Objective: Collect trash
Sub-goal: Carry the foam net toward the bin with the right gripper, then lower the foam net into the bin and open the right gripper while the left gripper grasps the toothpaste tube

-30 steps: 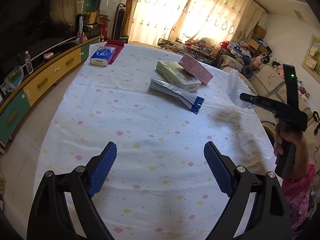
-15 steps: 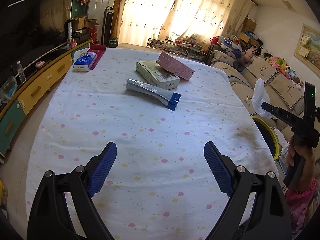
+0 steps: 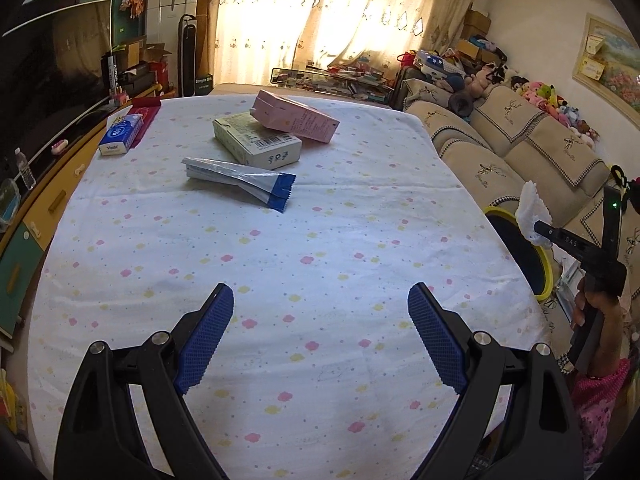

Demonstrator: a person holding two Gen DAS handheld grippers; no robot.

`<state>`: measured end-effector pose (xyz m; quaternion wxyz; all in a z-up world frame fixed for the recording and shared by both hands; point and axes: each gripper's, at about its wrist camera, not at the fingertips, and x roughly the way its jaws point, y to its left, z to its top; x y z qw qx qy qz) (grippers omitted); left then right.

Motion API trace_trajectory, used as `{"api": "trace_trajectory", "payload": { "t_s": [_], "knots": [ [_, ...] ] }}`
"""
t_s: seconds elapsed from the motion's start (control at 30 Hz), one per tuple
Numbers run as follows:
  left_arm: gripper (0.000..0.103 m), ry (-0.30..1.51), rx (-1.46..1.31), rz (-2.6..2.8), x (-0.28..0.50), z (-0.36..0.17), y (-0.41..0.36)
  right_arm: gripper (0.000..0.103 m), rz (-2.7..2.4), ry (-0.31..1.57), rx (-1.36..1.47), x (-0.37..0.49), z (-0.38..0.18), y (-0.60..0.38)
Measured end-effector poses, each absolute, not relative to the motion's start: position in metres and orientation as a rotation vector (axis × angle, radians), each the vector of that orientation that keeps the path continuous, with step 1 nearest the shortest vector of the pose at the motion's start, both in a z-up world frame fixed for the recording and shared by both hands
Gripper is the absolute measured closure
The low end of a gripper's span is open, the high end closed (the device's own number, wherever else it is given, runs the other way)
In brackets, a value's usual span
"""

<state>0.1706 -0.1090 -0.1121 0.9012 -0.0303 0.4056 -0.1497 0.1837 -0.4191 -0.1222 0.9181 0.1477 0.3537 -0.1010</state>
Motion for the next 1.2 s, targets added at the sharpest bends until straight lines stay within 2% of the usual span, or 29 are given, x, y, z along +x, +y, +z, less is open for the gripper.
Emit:
{"api": "trace_trajectory", "payload": {
  "t_s": [0.3,0.53,0.73,1.2],
  "knots": [
    [0.015,0.863,-0.025,-0.321,0.177,-0.116,-0.133,0.088,-0.315,0.806,0.333,0.192,-0.167,-0.466],
    [0.015,0.878,-0.004,-0.322,0.183,-0.121,-0.142,0.071,-0.351,0.836,0.337,0.198,-0.185,-0.478],
    [0.015,0.879,0.008,-0.287,0.197,-0.127,-0.142,0.066,-0.356,0.819,0.337,0.192,-0.180,-0.477],
    [0.015,0.907,-0.109,-0.052,0.303,-0.146,-0.118,0.064,-0.329,0.826,0.336,0.198,-0.177,-0.470]
  ]
}}
